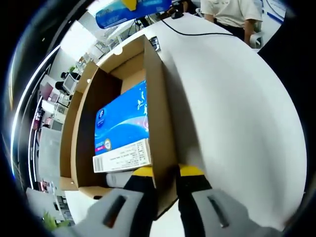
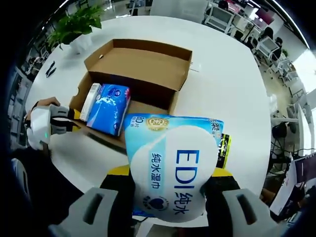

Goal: Operate the shoe box by opening the lid, removing the specified soft item, and placing it in the target area until the item is outside and the box remains undamaged.

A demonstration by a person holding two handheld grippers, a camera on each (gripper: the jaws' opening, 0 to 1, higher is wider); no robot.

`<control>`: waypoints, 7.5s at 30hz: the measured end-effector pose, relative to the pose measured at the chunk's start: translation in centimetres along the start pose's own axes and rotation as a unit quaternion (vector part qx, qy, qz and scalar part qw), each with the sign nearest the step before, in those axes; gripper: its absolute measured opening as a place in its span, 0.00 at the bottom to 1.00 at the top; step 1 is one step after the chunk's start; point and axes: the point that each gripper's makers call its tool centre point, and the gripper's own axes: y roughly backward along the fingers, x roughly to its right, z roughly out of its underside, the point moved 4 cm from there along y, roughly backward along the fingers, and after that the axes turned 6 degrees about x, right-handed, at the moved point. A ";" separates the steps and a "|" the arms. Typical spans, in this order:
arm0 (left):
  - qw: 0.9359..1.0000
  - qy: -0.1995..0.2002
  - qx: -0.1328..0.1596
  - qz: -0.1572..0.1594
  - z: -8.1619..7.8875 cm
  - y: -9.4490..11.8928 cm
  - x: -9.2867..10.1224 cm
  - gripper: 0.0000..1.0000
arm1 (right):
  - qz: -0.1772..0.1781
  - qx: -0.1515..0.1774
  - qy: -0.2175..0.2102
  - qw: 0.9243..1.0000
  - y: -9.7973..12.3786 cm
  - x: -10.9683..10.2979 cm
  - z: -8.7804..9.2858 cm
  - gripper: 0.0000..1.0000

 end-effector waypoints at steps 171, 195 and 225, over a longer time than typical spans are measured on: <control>1.000 -0.006 -0.019 -0.009 -0.2 -0.3 0.2 0.15 | -0.019 0.008 0.005 1.000 -12.3 4.2 11.0 0.70; 1.000 -0.013 -0.022 -0.010 -0.2 -0.4 0.1 0.16 | -0.045 -0.023 -0.004 0.999 -12.8 3.4 11.4 0.76; 0.999 -0.021 -0.031 -0.014 -0.2 -0.5 0.2 0.17 | -0.034 -0.023 -0.032 0.999 -12.8 2.6 11.5 0.79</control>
